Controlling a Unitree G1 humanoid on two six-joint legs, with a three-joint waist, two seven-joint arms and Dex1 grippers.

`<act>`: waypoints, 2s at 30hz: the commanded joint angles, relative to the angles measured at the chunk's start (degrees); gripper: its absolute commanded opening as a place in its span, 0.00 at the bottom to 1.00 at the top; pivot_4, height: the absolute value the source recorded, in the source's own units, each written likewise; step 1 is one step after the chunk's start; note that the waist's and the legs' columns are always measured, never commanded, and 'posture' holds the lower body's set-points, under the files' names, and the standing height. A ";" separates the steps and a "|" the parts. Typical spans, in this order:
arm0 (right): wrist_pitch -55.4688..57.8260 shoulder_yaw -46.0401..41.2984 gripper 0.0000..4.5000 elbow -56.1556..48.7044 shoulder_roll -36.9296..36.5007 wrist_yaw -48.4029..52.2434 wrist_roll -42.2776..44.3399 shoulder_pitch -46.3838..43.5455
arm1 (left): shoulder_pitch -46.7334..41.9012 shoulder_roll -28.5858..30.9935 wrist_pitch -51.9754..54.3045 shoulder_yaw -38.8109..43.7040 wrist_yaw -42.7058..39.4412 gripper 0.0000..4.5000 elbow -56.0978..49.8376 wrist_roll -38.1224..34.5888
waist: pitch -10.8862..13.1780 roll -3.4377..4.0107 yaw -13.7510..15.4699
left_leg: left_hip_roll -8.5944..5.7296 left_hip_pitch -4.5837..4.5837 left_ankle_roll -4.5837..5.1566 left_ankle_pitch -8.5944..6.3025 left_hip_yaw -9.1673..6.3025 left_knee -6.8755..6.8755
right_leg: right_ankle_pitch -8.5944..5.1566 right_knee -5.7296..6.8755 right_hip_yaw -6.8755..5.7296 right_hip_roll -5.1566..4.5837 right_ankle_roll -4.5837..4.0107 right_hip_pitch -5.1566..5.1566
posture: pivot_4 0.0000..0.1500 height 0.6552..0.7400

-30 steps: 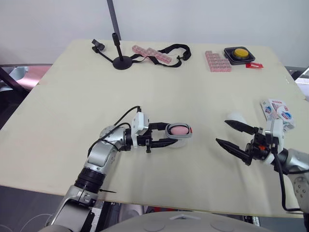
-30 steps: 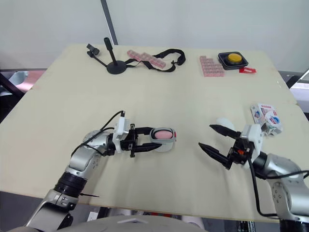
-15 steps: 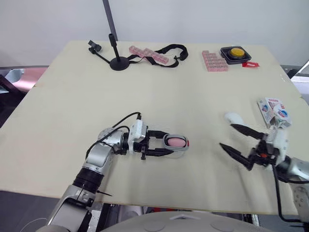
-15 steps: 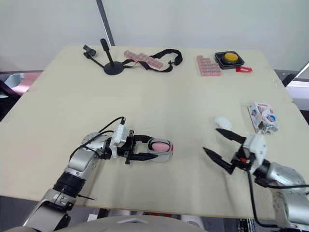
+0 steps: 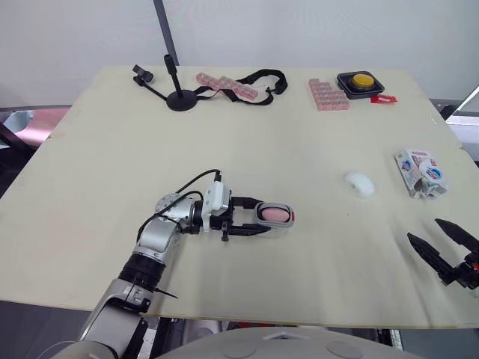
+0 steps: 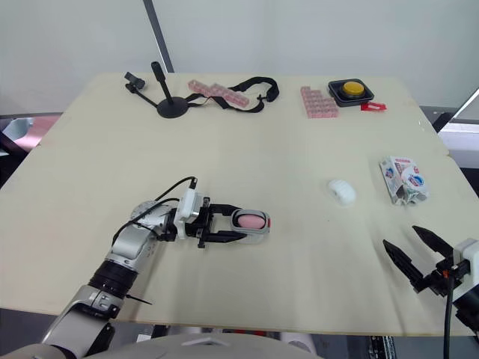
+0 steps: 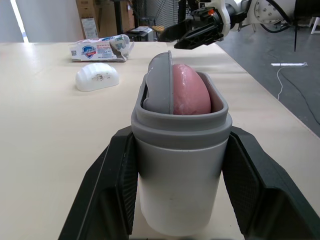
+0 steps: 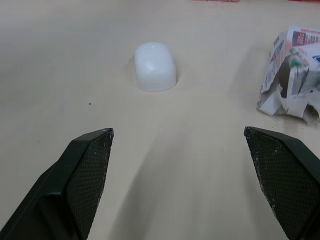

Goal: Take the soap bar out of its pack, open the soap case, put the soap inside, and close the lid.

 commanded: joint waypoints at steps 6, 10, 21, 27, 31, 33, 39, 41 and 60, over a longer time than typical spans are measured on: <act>16.08 3.82 0.99 -5.28 -14.32 -3.00 -0.50 -8.78 | -0.63 0.51 -0.36 0.09 -0.94 0.42 -0.83 -0.42 | -0.05 0.12 -0.12 | -0.01 0.06 0.00 0.01 -0.01 0.00 | 0.00 -0.03 0.00 0.04 0.01 0.10 | 1.00 0.99; 26.23 11.17 0.99 -10.29 -18.50 -9.83 -3.68 -17.49 | -0.56 0.29 0.26 -0.01 -0.50 0.42 -1.40 -0.34 | -0.05 0.15 0.14 | 0.02 0.17 -0.16 0.10 -0.04 -0.03 | 0.00 -0.07 -0.03 0.10 0.02 0.21 | 1.00 0.99; 47.07 24.72 0.99 -11.90 -16.51 -18.71 -5.29 -36.35 | 0.45 0.37 0.38 -0.05 -0.14 0.42 -2.12 -0.41 | -0.04 0.17 1.10 | 0.00 0.33 -0.31 0.15 -0.01 -0.05 | 0.00 -0.13 0.00 0.08 0.03 0.12 | 1.00 0.99; 48.83 28.66 0.99 -9.05 -16.89 -17.91 -7.76 -39.05 | 0.42 0.30 0.24 -0.22 -0.32 0.42 -1.80 -0.24 | -0.04 0.17 1.28 | 0.01 0.28 -0.32 0.15 0.01 -0.05 | 0.00 -0.11 0.00 0.09 0.02 0.10 | 1.00 0.99; 48.45 29.83 0.99 -7.05 -16.52 -17.64 -8.85 -39.80 | 0.46 0.03 0.21 -0.48 -0.13 0.42 -1.80 -0.03 | -0.04 0.17 1.27 | 0.01 0.27 -0.32 0.15 0.02 -0.05 | 0.00 -0.11 0.01 0.08 0.02 0.07 | 1.00 0.99; 48.28 29.88 0.99 -5.87 -16.05 -17.92 -9.35 -40.45 | 0.35 -0.13 0.31 -0.57 0.00 0.42 -1.91 -0.01 | -0.04 0.17 1.25 | 0.01 0.27 -0.32 0.15 0.02 -0.04 | 0.00 -0.10 0.01 0.08 0.02 0.07 | 1.00 0.99; 48.71 29.92 0.99 -4.59 -14.84 -17.94 -9.82 -42.27 | 0.05 -0.22 0.39 -0.55 0.13 0.42 -1.76 0.07 | -0.04 0.17 1.27 | 0.02 0.27 -0.32 0.15 0.04 -0.04 | 0.00 -0.08 0.02 0.10 0.02 0.07 | 1.00 0.99; 49.06 30.15 0.99 -4.38 -14.50 -18.01 -9.94 -42.41 | -0.15 -0.27 0.42 -0.46 0.26 0.42 -1.61 0.13 | -0.04 0.17 1.30 | 0.02 0.26 -0.32 0.15 0.05 -0.04 | 0.00 -0.06 0.02 0.09 0.02 0.06 | 1.00 0.99; 50.63 30.18 0.73 -4.93 -13.76 -17.88 -10.98 -41.39 | -0.13 -0.70 0.95 -0.82 1.47 0.42 -1.97 0.53 | -0.04 0.17 1.42 | 0.02 0.27 -0.33 0.15 0.06 -0.04 | 0.00 -0.10 0.03 0.09 0.02 0.06 | 1.00 0.99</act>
